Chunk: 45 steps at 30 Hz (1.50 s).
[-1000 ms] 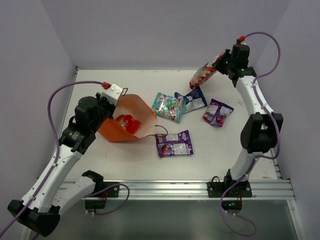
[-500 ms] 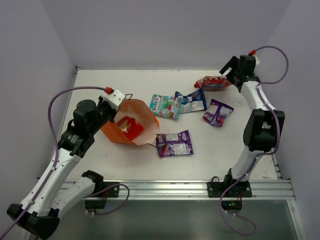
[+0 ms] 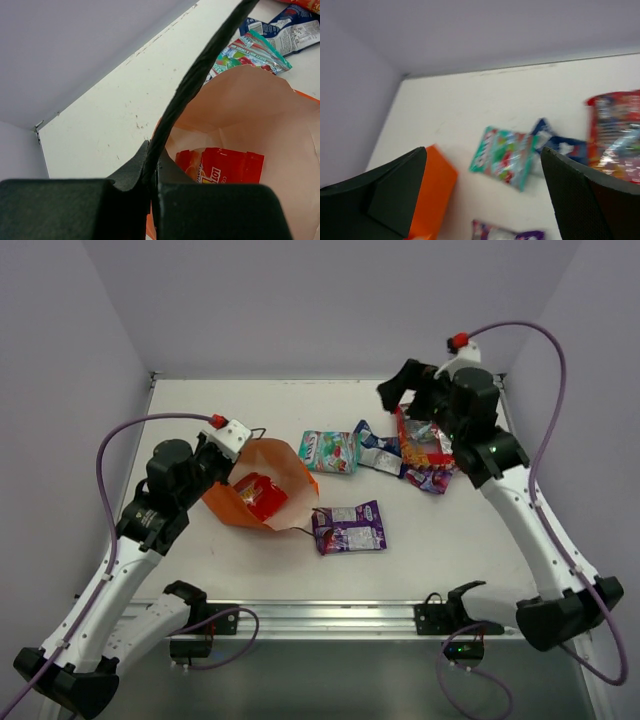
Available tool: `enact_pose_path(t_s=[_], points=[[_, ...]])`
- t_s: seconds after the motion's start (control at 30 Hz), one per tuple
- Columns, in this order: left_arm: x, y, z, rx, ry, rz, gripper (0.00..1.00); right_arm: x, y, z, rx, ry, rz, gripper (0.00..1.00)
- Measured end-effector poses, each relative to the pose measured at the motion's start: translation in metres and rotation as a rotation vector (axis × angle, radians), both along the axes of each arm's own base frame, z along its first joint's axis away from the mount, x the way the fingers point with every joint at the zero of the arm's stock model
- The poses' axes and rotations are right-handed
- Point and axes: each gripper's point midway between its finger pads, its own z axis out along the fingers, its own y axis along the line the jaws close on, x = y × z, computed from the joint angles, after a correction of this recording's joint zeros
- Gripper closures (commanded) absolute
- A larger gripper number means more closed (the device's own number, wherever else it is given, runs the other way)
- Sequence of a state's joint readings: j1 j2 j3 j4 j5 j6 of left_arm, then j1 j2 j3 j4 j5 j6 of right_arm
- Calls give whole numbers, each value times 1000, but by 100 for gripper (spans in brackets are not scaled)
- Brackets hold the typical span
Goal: Take the snacks out of the paper bag
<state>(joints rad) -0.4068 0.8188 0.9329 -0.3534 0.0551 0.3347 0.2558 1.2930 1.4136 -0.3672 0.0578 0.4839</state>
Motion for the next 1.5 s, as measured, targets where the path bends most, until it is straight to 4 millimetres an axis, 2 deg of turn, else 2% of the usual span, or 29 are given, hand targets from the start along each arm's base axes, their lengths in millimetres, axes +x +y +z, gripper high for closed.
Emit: enact_pose_path(t_s=[0.03,0.1,0.2,0.33,0.43,0.57,0.7,0.83,0.9,1.03,1.3,1.4,1.43,1.5], points=[[0,0,0,0,0,-1,100,-20,33,11,6,-41,108,1],[0,0,0,1,0,-3,100,-59,86,24,19,-91,297,2],[0,-1,-1,1,1,-6,100,-100,146,23,28,-111,506,4],[1,-1,-1,-4,-2,-5,100,-133,212,-11,0,-45,701,6],[1,-2,-1,-18,4,0,100,-149,253,-52,-35,47,791,7],[4,-5,-3,-60,25,13,100,-164,292,-99,-42,183,831,9],[7,-5,-3,-104,42,43,100,-170,315,-140,-45,297,812,9],[8,-4,-4,-137,58,69,100,-159,323,-175,-58,364,738,1],[8,-4,-4,-148,63,76,100,-151,324,-189,-70,375,699,1],[8,-3,-6,-162,76,89,100,-137,330,-203,-84,367,646,1],[7,-3,-9,-181,99,101,100,-113,343,-217,-57,333,561,2],[5,-5,-10,-196,113,100,100,-107,352,-228,-51,339,551,15],[5,-6,-11,-201,119,98,100,-106,354,-233,-53,344,548,31],[4,-7,-14,-208,136,97,100,-103,355,-244,-59,355,538,42]])
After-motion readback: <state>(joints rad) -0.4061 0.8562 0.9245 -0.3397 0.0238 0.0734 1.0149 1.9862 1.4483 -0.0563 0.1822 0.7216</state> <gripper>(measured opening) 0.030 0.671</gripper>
